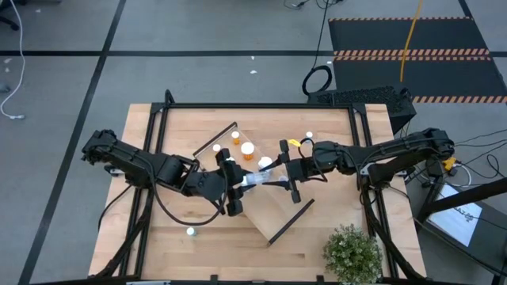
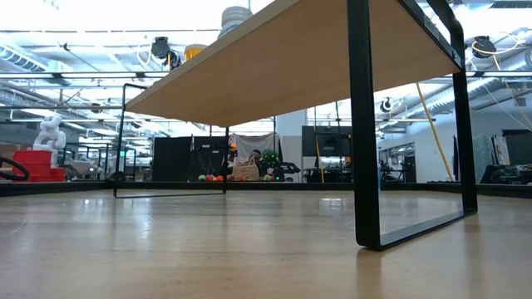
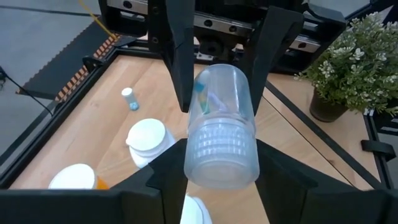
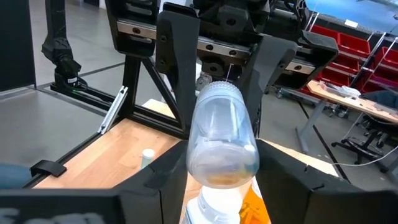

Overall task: Pick and place medicine bottles onto shelf by color
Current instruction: Put the transparent pill bottle on the shelf aligned with the transparent pill bottle

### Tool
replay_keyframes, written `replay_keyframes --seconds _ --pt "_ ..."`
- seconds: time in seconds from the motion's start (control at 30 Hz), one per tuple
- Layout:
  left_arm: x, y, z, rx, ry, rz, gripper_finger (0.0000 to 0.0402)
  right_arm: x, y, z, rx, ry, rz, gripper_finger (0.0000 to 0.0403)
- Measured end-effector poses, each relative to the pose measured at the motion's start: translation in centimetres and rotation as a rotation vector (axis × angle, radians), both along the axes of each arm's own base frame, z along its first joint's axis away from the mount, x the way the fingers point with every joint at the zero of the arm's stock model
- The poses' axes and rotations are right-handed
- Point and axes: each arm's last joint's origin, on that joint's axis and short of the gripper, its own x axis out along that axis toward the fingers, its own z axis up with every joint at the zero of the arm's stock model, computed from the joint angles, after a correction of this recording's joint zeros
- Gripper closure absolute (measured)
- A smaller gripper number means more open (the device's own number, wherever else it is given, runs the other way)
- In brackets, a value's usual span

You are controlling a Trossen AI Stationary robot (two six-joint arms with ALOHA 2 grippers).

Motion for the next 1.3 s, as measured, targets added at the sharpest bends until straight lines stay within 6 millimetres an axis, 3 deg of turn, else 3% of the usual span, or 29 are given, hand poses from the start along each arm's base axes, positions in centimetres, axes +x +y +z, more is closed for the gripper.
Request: replay_keyframes --seconds 0.3,0.57,0.83,1.0,1.3 --pt "-0.3 0.0 0.1 -0.047 0.023 -0.044 0.0263 -0.4 0.1 -0.2 0.011 0.055 0.003 0.0195" --pt "-2.2 0.7 0.8 -0.113 0.069 -0.03 0.0243 -2.4 0.8 0.9 0.006 0.082 0.036 0.0159" --pt "-3.8 1.7 3.9 -0.124 0.127 -0.007 0.0262 -5.2 0.6 1.9 -0.005 0.14 0.044 0.0159" --pt "-4.8 2.1 5.8 -0.187 0.149 -0.028 0.0254 -6.6 0.4 2.1 -0.013 0.191 0.044 0.0164" --pt "-6.8 2.8 8.0 -0.255 0.201 0.017 0.0258 -6.9 0.3 2.3 -0.015 0.192 0.036 0.0165"
